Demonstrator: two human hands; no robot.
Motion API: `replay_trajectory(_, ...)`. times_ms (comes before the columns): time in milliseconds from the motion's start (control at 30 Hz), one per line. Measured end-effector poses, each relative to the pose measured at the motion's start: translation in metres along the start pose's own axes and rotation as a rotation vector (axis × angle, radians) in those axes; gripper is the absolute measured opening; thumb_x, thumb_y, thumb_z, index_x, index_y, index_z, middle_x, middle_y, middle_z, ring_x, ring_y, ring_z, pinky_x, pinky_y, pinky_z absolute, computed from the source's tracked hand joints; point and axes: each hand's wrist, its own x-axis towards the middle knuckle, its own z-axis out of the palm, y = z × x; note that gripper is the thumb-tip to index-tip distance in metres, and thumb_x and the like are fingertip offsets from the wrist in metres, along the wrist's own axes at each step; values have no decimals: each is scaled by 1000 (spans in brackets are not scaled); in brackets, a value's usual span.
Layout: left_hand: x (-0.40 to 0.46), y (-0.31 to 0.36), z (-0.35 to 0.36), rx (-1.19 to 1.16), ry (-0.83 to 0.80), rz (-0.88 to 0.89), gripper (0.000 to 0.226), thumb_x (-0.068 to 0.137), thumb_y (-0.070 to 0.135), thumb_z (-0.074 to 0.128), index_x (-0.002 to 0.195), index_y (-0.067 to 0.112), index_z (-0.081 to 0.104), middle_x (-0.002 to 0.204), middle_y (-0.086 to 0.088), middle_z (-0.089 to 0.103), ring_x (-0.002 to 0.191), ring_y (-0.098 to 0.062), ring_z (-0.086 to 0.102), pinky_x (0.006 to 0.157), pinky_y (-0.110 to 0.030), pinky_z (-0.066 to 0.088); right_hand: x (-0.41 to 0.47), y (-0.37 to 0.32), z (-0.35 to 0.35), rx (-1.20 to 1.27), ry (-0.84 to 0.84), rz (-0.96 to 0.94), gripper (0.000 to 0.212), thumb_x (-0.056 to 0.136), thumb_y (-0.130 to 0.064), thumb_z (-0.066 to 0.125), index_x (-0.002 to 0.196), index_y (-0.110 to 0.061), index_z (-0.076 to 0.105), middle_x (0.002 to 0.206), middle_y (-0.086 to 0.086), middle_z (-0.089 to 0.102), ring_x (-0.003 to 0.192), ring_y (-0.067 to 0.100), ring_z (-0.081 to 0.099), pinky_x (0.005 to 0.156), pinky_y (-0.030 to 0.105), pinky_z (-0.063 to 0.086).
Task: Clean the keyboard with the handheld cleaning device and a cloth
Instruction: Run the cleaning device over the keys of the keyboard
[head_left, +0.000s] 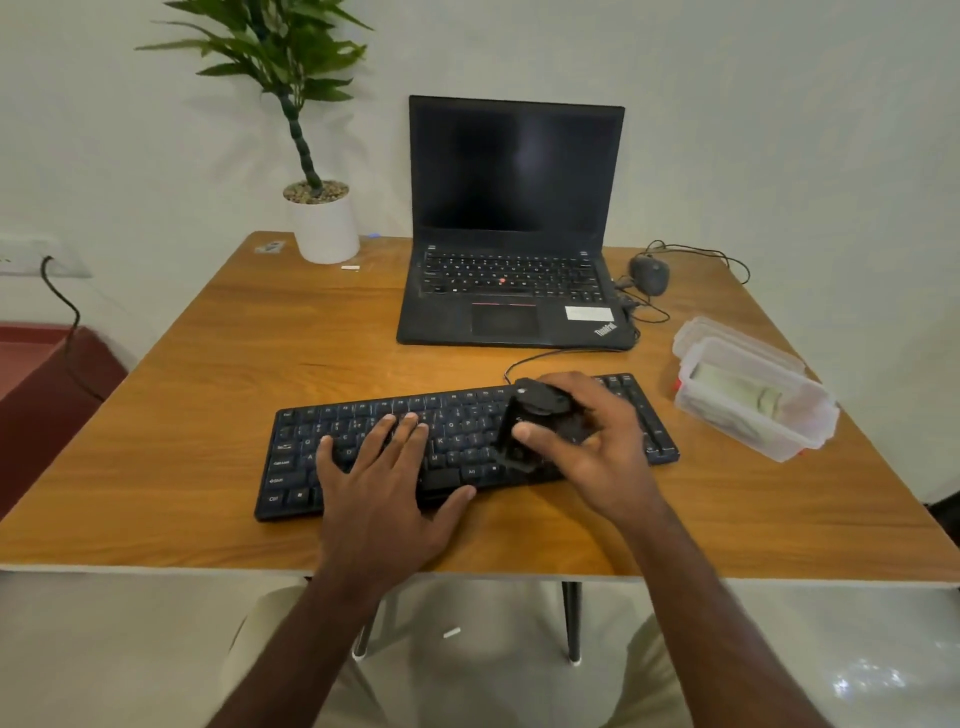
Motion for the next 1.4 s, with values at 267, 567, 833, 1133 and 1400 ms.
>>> replay_trajectory(267,1,-2,-1,-5,-51,-89,95,80,86,35,140,15,56,149,-2,52,144,-23,40,111,-70,17,16,-7,32,69,-246,38,32,82,-15,81,111,-7,71,101,-1,71,94,19,67,80,32,55)
replay_trajectory(567,2,-3,1,9,-71,-97,96,81,87,33,142,16,53,152,-1,49,145,-22,38,111,-71,17,16,2,27,77,-217,25,35,83,-20,79,112,-4,69,103,3,70,94,20,67,80,30,54)
replay_trajectory(833,2,-3,-1,20,-71,-109,97,81,87,30,144,17,52,153,0,47,146,-21,36,113,-70,17,17,4,-9,93,-44,37,35,80,-21,78,110,-7,69,103,2,72,96,21,68,82,30,54)
replay_trajectory(1133,3,-2,-3,7,-70,-115,97,79,87,34,144,18,51,154,1,47,146,-20,35,114,-69,15,1,7,-14,152,-22,116,36,79,-25,79,110,-11,69,104,2,71,100,26,67,84,38,57)
replay_trajectory(1400,3,-2,-3,17,-79,-113,97,79,87,33,144,18,52,153,0,47,146,-21,36,113,-69,16,-3,8,-6,45,-61,94,32,82,-14,78,112,-6,68,103,-3,71,98,14,67,82,22,53)
